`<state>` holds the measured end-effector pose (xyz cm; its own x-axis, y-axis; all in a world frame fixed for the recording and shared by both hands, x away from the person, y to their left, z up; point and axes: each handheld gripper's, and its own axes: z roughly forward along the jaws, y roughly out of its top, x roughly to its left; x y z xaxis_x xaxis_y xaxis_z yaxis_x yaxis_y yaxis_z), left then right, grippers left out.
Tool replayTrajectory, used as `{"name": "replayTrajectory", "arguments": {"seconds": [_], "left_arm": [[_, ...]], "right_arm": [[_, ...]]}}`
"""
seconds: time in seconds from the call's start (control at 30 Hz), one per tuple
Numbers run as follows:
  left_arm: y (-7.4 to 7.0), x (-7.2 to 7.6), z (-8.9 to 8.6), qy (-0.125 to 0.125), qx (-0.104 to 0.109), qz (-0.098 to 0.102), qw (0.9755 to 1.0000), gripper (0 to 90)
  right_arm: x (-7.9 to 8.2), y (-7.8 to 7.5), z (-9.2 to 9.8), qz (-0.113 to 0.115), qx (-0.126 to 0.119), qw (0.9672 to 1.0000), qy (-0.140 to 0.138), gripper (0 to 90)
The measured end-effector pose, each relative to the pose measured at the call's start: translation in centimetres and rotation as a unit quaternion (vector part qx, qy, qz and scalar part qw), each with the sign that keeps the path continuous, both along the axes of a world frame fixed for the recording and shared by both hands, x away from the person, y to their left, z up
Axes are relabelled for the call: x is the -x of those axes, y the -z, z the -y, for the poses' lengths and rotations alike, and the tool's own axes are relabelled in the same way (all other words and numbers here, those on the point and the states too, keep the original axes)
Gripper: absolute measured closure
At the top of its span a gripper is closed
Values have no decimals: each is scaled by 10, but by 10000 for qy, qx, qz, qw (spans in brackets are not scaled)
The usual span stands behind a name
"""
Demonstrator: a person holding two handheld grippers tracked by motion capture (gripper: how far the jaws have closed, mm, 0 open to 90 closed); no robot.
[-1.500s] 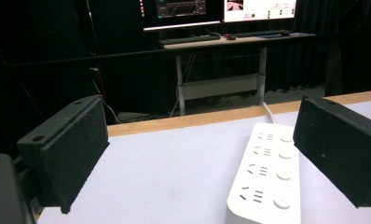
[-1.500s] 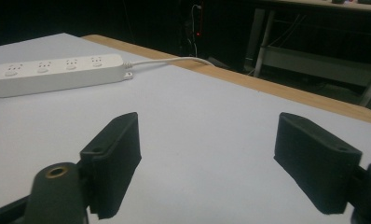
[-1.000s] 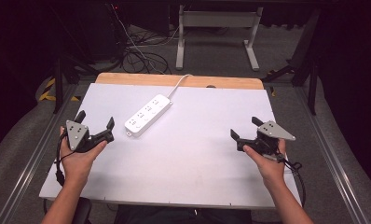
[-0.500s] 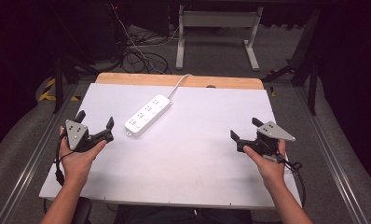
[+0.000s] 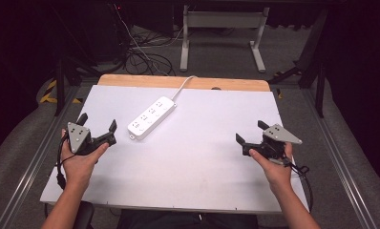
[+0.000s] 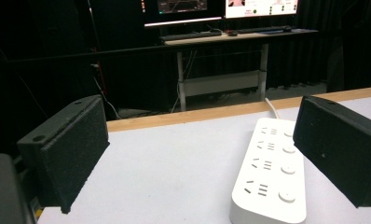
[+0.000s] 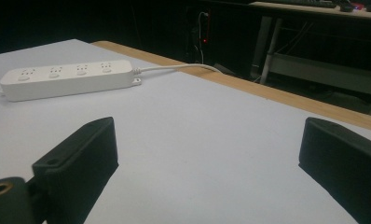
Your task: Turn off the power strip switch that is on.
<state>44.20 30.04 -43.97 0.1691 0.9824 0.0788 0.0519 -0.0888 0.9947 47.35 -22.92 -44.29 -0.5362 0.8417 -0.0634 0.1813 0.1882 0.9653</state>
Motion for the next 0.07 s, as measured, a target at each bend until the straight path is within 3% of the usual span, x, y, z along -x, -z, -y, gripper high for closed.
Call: {"name": "replayTrajectory", "arguments": {"seconds": [0.07], "left_arm": [[0,0,0,-1,-5,-8,10000,39]], "right_arm": [[-1,0,0,1,8,10000,-22,47]]}}
